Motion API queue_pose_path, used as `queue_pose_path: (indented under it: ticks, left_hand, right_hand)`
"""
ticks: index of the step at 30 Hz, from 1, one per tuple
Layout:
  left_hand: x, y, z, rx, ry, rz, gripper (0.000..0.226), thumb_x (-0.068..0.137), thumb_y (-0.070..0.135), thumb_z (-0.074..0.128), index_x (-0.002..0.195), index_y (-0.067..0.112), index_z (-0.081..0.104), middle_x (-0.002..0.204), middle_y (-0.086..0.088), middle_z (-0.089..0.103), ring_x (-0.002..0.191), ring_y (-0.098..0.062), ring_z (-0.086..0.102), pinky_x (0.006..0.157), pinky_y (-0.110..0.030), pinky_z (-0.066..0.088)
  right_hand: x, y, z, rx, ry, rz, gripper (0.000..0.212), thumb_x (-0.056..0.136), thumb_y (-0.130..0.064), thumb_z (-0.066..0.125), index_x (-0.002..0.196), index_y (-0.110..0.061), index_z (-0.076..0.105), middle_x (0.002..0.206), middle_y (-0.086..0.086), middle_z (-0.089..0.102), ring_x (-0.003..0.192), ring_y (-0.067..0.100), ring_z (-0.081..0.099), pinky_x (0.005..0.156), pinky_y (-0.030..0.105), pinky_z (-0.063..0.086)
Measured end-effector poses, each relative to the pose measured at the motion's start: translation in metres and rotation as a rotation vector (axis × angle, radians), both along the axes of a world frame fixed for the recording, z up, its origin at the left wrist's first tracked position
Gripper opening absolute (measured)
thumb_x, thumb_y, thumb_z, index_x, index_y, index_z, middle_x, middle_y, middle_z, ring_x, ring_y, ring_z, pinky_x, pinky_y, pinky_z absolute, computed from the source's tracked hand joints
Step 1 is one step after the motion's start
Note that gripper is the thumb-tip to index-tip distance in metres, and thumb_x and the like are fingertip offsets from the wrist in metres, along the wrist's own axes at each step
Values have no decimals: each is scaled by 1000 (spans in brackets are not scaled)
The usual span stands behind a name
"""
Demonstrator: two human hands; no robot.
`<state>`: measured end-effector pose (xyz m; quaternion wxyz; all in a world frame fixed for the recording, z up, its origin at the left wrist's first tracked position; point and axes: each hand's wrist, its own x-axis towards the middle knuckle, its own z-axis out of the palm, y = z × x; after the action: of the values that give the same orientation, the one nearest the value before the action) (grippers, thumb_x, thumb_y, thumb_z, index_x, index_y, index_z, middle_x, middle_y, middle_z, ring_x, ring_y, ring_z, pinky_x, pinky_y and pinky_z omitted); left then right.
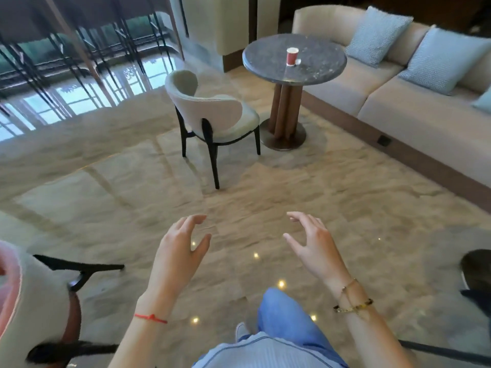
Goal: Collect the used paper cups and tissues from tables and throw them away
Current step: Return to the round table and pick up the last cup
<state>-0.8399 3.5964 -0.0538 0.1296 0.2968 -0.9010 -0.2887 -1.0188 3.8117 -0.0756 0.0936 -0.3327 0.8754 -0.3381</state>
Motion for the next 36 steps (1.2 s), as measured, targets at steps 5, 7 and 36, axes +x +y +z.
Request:
queue_pose_path:
  ticks: [5,7,36]
  left_hand:
    - [-96,-60,-8,-13,-11,-73,37,87,30,67,122,23,58,120,8,61,113,-13,57,96,-30,47]
    - [-142,-84,-11,-13,-5,-90,38,87,29,67,123,22,58,120,7,61,113,-14,57,96,-31,47]
    - [-818,-368,-17,-3,57,-262,51,87,30,65,133,30,44,128,9,55,114,-13,55,88,-24,41]
  right_hand:
    - [-79,-48,-14,10,-36,-69,41,86,-24,67,125,-23,55,113,-11,57,111,11,47,92,17,32]
    - [-120,-68,-19,10,-43,-87,41,86,-25,66,125,-23,54,113,-10,58,111,11,47,94,19,33]
    - [-745,-341,-16,-25,34,-260,39,86,-25,66,123,-23,55,115,-10,58,110,9,46,91,16,33]
